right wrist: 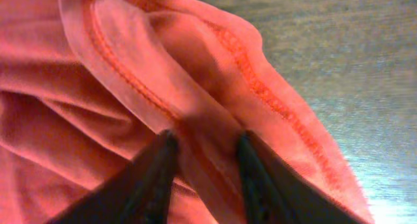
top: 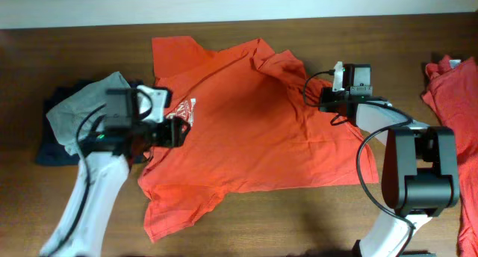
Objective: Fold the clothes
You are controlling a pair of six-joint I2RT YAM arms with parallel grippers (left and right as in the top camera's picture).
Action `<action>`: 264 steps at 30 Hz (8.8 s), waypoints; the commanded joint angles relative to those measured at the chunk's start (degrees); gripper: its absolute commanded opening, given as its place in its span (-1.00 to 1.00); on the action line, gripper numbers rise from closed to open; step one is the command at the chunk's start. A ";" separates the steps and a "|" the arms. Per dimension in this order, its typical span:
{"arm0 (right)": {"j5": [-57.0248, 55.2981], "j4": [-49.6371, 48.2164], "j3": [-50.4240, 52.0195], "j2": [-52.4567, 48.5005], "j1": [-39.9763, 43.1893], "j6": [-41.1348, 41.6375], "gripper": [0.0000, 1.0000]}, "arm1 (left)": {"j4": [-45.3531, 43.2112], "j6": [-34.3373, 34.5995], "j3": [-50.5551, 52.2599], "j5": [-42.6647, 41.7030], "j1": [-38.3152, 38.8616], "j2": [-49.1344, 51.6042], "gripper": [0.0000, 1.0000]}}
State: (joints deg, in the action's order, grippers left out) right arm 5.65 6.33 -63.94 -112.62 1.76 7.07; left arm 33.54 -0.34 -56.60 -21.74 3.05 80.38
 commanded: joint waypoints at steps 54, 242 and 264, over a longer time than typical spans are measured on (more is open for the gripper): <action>10.14 -3.58 -24.76 -19.19 -2.51 18.29 0.37 | -6.93 -0.94 -0.31 4.96 3.34 26.12 -0.11; -13.90 60.48 9.73 17.03 12.41 29.24 -0.92 | 24.50 8.50 0.48 14.25 3.17 6.40 0.18; -8.72 55.06 5.73 34.64 12.52 20.61 0.64 | 27.30 14.03 -7.39 19.21 1.18 -1.36 0.06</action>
State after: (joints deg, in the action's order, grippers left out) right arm -5.10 61.93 -54.26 -85.25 13.96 30.65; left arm 60.97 11.99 -59.11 -3.92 5.15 84.40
